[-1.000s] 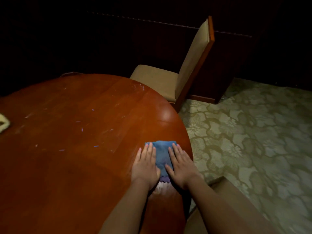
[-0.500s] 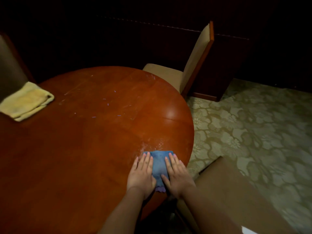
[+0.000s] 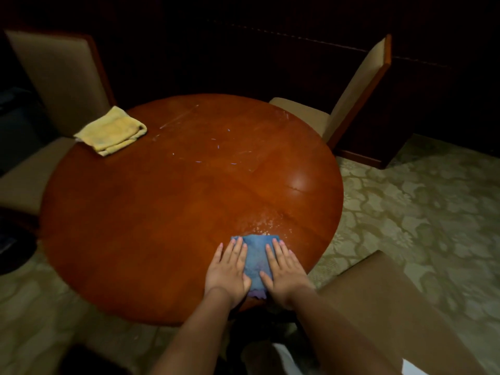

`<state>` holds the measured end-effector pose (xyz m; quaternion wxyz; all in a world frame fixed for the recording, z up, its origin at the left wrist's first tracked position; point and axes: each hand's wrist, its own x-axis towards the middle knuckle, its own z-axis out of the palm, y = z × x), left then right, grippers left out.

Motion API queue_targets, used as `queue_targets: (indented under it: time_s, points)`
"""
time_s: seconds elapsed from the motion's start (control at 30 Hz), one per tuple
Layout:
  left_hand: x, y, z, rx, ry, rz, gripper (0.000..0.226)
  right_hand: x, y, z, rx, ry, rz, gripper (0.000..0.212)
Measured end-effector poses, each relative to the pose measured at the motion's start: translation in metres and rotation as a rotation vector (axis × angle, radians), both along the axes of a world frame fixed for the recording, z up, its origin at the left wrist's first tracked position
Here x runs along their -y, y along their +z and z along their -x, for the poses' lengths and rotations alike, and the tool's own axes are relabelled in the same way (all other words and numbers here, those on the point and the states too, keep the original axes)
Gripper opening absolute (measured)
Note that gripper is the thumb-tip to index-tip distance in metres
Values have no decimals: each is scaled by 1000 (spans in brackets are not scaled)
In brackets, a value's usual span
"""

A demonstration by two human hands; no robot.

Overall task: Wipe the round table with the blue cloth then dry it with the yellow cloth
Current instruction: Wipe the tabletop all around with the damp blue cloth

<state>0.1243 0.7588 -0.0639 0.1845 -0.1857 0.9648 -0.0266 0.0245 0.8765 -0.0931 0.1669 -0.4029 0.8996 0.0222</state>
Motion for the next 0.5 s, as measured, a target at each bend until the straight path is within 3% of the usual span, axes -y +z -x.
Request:
queue_targets:
  time_s: [0.17,0.2,0.27,0.33,0.43,0.5]
  points:
    - [-2,-5,4,9,24,0,69,3,-23,4,58,69,27,66]
    - [-1,-6,6,12,33,2,69,4,-8,6,27,36,24,72]
    - [4,-4,13,24,47,5,69,9,-2,16,-45,50,24,103]
    - [13,-4,21,38,53,21,69,17,1,26,36,132,11,122]
    - [28,-4,37,56,73,32,68,34,6,45,89,165,-1,124]
    - [38,-4,50,68,98,40,68,47,4,60,93,170,17,110]
